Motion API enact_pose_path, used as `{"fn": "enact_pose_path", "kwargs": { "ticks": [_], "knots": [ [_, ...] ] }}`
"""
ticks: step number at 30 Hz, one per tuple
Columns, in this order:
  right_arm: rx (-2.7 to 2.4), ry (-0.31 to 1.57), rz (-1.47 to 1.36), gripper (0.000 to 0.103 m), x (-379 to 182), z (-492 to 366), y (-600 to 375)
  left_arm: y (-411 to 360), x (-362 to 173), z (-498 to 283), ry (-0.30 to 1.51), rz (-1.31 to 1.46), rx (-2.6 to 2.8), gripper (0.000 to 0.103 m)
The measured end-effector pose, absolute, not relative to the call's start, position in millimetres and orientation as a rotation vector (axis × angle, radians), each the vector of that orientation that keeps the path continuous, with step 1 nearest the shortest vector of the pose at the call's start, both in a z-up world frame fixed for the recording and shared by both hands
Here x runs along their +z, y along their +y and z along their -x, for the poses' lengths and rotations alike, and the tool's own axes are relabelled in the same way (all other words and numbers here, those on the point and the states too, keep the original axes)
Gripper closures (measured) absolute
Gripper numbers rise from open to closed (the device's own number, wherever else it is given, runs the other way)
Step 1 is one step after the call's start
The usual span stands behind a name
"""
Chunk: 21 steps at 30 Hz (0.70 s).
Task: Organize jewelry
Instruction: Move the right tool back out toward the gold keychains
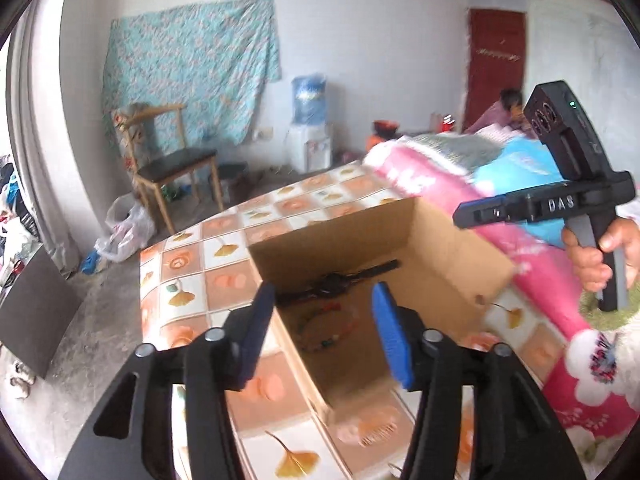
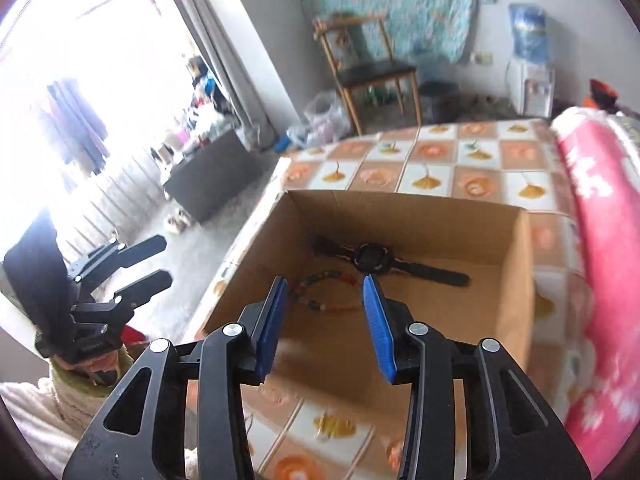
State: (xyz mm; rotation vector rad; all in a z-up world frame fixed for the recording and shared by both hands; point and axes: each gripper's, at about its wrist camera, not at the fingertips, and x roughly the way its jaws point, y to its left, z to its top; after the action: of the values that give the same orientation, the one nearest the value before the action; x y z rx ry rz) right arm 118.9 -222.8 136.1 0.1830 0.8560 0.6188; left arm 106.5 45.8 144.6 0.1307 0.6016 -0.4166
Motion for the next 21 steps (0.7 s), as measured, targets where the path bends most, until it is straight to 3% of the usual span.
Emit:
{"fn": "enact_pose_path", "kwargs": {
  "ticks": [5, 11, 21],
  "knots": [
    [0.585, 0.867, -0.271, 0.062, 117.3, -73.1, -249.5, 35.0, 121.2, -58.6, 0.629, -0.121, -0.500, 0.041],
    [0.466, 0.975, -0.345, 0.062, 48.7, -39.5, -251.0, 8.0, 56.5, -42.9, 0.783, -0.107, -0.496, 0.041],
    [0.300, 1.122, -0.404, 0.075, -22.5, -33.4, -245.0, -29.3, -18.6, -56.6, 0.949, -0.069, -0.520, 0.041]
  ]
}}
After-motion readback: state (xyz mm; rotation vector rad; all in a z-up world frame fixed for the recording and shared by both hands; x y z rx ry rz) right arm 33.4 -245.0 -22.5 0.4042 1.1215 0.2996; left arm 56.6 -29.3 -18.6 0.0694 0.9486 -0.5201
